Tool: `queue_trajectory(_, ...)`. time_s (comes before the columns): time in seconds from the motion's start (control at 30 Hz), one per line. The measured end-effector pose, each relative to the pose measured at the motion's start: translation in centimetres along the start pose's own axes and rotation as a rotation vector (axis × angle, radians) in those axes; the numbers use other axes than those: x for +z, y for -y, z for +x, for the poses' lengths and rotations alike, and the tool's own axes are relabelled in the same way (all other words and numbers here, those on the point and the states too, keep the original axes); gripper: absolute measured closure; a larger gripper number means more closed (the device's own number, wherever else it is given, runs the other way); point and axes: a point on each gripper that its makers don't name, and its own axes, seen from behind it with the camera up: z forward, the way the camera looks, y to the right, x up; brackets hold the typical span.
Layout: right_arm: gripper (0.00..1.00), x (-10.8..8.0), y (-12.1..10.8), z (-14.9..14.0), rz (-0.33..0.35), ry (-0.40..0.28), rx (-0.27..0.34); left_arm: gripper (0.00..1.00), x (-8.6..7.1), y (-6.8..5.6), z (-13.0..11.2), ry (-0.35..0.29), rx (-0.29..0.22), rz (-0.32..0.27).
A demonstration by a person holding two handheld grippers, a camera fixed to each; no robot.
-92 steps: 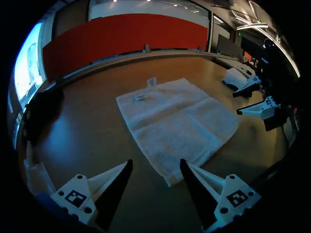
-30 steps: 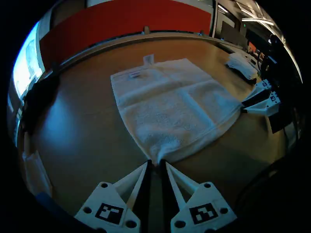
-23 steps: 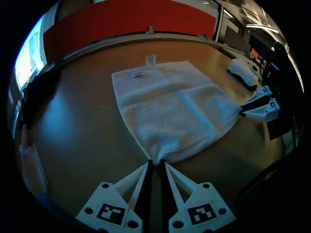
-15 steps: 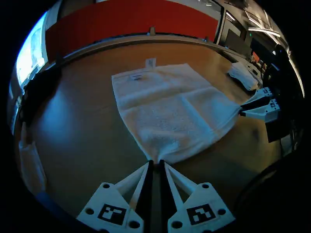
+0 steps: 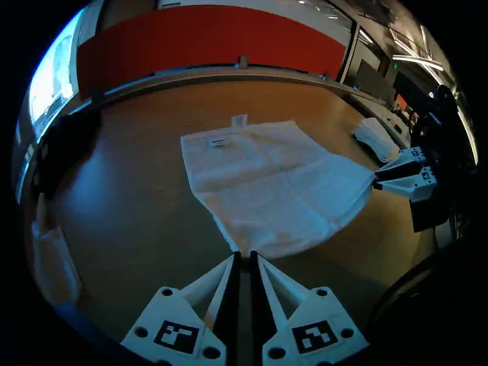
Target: Fold towel
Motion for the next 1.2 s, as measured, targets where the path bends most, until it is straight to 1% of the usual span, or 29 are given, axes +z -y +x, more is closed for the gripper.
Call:
queue_trajectory(0.2, 0.83, 0.0, 0.0, 0.4, 0.0, -0.004, -0.004, 0.89, 0.3, -0.1, -0.3, 0.008, -0.013, -0.007)
queue_trajectory(0.3, 0.83, 0.0, 0.1, 0.3, 0.003, -0.004, -0.002, 0.89, 0.3, -0.5, -0.5, 0.012, -0.008, -0.013)
queue_trajectory(0.4, 0.83, 0.0, 0.2, 0.3, 0.007, -0.003, -0.001, 0.89, 0.4, -0.8, -0.9, 0.026, -0.018, -0.021)
queue_trajectory(0.6, 0.83, -0.2, 0.4, 0.7, 0.012, -0.01, -0.003, 0.89, 0.3, -0.7, -0.9, 0.036, -0.04, -0.012)
queue_trajectory(0.8, 0.83, -0.8, 0.0, 1.3, 0.001, -0.017, -0.007, 0.89, -0.7, -0.7, 0.2, 0.022, -0.046, -0.018)
queue_trajectory(0.9, 0.83, -1.3, -0.3, 1.9, -0.001, -0.024, -0.007, 0.89, -1.4, -0.7, 1.0, 0.014, -0.063, -0.02)
queue_trajectory(1.0, 0.83, -1.9, -0.4, 2.4, -0.004, -0.03, -0.008, 0.9, -2.2, -0.7, 1.7, 0.004, -0.08, -0.027)
queue_trajectory(1.2, 0.83, -3.4, -0.5, 3.4, -0.007, -0.036, -0.027, 0.9, -3.8, -1.2, 2.8, 0.0, -0.094, -0.038)
